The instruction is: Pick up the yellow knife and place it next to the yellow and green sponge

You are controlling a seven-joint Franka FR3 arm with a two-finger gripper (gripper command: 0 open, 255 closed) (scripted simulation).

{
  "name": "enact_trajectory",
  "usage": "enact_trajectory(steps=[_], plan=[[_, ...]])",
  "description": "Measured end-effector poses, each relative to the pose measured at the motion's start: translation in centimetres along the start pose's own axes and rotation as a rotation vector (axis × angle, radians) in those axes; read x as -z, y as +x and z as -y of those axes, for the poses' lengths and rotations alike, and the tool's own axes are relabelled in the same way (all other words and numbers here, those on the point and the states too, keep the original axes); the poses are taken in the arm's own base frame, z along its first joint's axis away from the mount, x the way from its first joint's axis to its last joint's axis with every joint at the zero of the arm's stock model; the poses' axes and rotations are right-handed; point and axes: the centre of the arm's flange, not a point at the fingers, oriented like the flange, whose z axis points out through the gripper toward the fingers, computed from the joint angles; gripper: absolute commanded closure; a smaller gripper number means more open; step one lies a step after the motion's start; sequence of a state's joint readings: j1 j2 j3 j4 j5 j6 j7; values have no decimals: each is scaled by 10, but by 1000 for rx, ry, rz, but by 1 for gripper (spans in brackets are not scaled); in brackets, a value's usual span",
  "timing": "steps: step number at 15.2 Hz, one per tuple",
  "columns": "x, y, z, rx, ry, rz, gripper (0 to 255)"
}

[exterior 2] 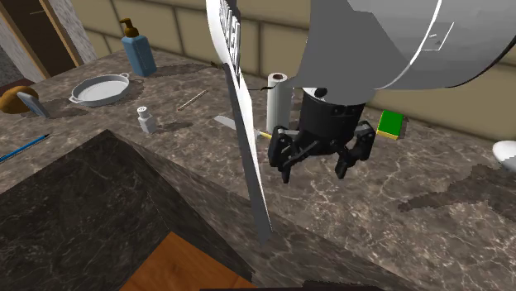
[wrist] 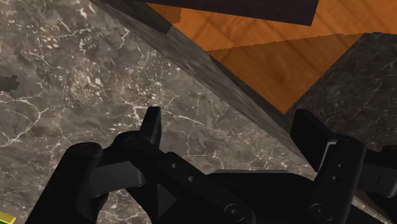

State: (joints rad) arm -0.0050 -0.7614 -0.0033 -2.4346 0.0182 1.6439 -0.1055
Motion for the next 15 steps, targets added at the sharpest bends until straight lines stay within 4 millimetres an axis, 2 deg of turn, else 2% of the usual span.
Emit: enact_trajectory(steps=[1,3,11,15], plan=[[0,0,0,0,0,0,0],[-6,13,-1,34,-1,-1,0],[-46,106,-20,248,-5,-8,0],[-70,150,-17,360,-8,-12,0]])
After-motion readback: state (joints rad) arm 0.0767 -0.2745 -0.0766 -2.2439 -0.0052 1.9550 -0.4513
